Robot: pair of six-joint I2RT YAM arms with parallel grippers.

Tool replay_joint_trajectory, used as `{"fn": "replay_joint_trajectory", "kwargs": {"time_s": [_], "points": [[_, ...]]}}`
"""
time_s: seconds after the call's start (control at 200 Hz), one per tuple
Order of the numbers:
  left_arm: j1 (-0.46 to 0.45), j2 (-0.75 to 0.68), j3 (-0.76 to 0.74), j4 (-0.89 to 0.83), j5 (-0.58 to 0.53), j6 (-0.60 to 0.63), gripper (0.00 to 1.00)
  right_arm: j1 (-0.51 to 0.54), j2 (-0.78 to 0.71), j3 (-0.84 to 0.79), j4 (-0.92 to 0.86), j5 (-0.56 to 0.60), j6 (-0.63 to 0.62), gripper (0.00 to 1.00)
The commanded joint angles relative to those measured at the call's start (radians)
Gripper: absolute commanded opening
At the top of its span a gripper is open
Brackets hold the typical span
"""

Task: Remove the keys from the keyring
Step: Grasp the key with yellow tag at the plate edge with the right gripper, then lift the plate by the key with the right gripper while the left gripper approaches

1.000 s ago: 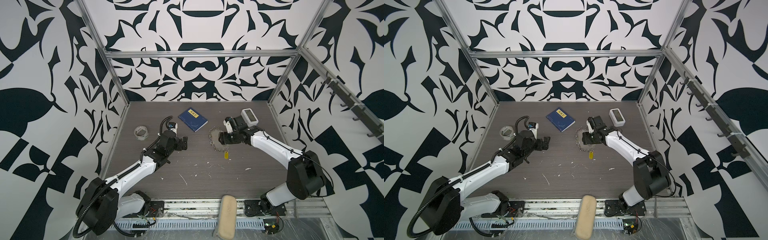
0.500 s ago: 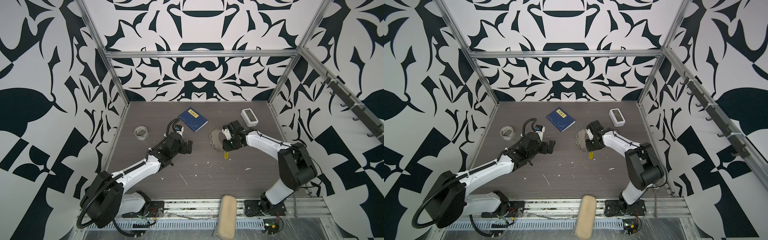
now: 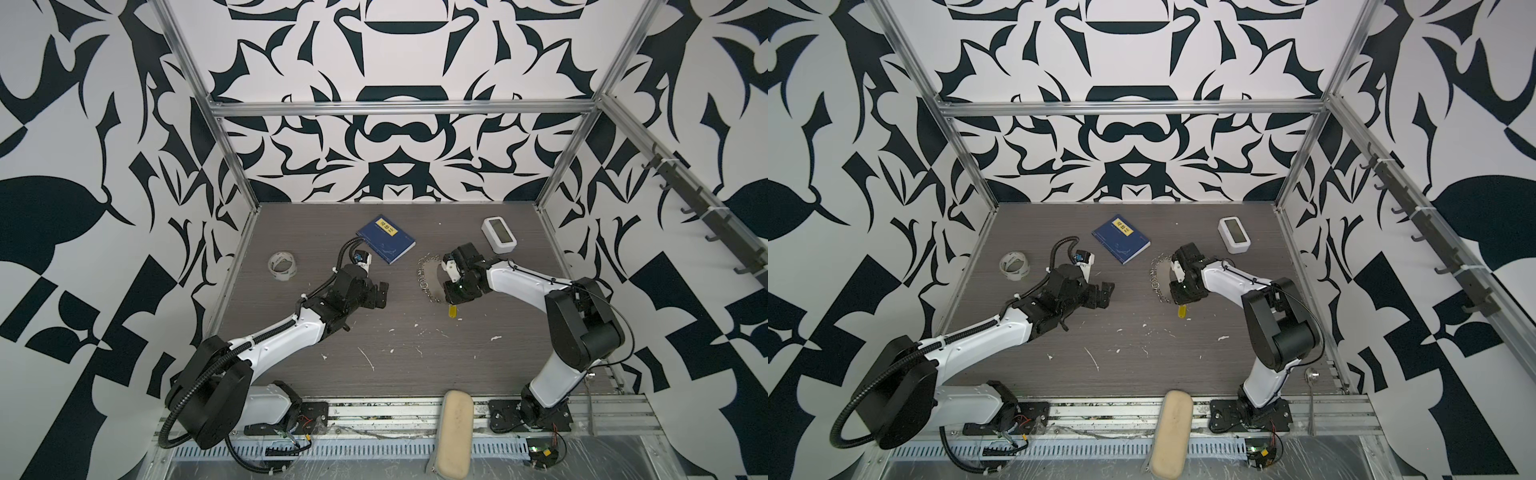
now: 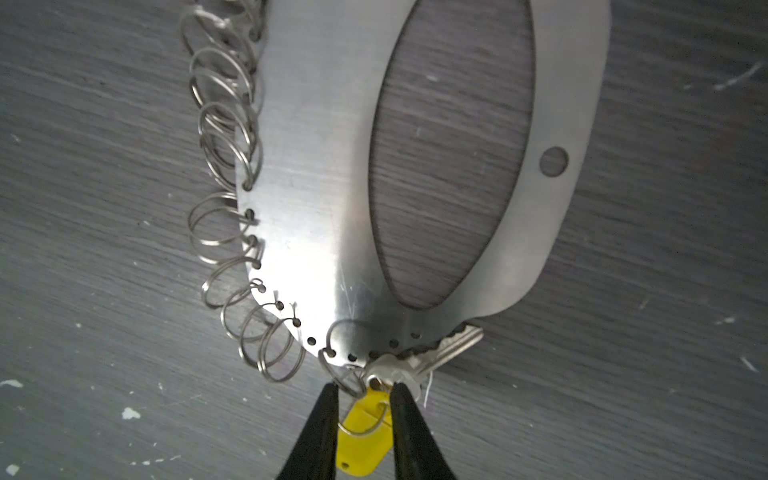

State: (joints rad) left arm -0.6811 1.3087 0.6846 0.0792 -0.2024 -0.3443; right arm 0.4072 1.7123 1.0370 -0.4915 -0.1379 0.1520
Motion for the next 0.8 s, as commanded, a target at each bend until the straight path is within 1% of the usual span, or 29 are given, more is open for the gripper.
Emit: {"fn": "replay_joint_trajectory", "kwargs": {"time_s": [0.0,0.23,0.43,0.495,0.565,0.67,0.75,0.795], "points": [[-0.008,0.011,0.027,0.005,0.007,-0.01,0.99,0.002,-0.002,0.015,0.013,-0.019,-0.005,0.21],[-0.01,0.013,0.036,0.0,0.012,-0.004,0.99,0.01,0.006,0.024,0.019,-0.056,-0.02,0.15],[-0.012,0.011,0.043,-0.008,0.016,-0.002,0.99,0.015,0.032,0.04,0.012,-0.072,-0.024,0.11],[-0.012,0.006,0.043,-0.013,0.015,0.002,0.98,0.016,0.035,0.041,0.012,-0.079,-0.028,0.12],[-0.012,-0.001,0.041,-0.015,0.014,0.004,0.98,0.018,0.037,0.044,0.011,-0.086,-0.029,0.17],[-0.012,-0.009,0.037,-0.015,0.012,0.007,0.99,0.019,0.041,0.045,0.018,-0.086,-0.029,0.17],[-0.012,-0.012,0.037,-0.018,0.013,0.008,0.98,0.021,0.045,0.048,0.019,-0.096,-0.031,0.13],[-0.013,-0.013,0.036,-0.018,0.014,0.008,0.98,0.022,0.049,0.053,0.016,-0.1,-0.033,0.07]]}}
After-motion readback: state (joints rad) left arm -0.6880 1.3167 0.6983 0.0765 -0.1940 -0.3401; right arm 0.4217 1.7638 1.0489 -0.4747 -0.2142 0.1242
